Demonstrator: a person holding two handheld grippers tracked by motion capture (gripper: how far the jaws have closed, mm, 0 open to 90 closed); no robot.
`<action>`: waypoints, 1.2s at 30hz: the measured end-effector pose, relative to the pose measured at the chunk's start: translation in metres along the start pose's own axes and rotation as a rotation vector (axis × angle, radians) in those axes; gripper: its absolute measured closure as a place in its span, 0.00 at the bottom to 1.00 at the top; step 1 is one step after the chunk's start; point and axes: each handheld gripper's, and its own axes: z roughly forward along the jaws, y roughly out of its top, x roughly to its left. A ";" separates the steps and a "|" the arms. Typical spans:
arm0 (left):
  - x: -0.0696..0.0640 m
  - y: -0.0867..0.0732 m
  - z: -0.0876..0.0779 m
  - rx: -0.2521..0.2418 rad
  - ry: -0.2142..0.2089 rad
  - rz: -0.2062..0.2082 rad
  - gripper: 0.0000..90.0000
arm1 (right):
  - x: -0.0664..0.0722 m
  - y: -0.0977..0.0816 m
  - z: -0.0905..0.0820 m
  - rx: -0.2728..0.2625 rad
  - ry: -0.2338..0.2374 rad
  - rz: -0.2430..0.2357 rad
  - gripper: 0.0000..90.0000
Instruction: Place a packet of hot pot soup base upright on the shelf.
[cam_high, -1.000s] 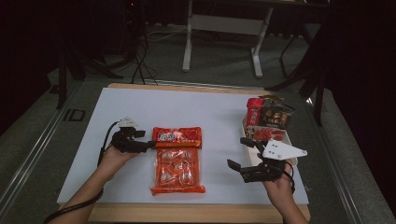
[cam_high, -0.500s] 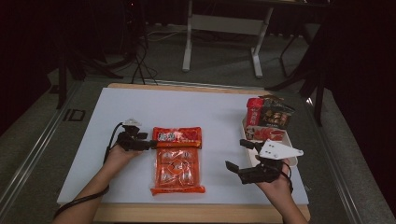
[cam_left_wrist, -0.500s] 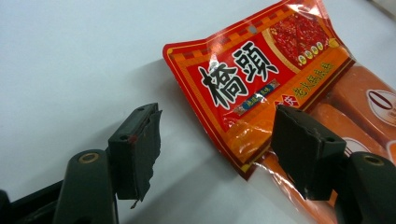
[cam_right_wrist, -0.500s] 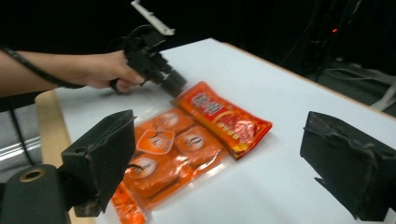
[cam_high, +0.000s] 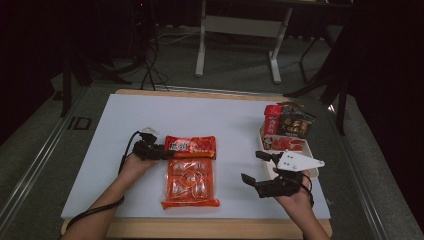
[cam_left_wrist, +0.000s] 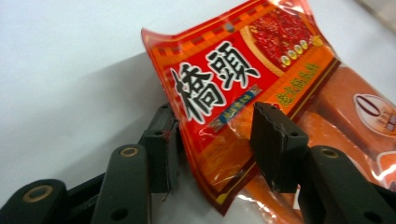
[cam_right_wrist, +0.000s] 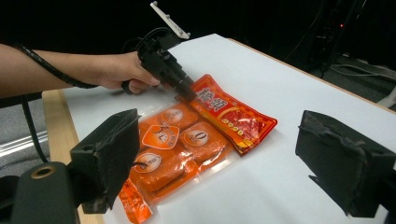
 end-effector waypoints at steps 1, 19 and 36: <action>0.000 0.000 0.000 0.000 0.001 -0.004 0.59 | 0.000 0.000 0.000 -0.002 -0.002 0.001 0.15; -0.009 0.009 0.010 0.047 -0.041 -0.003 0.99 | -0.001 -0.001 0.003 0.012 0.007 0.001 0.16; -0.039 0.032 -0.021 -0.064 -0.007 0.098 0.99 | -0.003 0.004 0.001 -0.003 0.005 0.031 0.19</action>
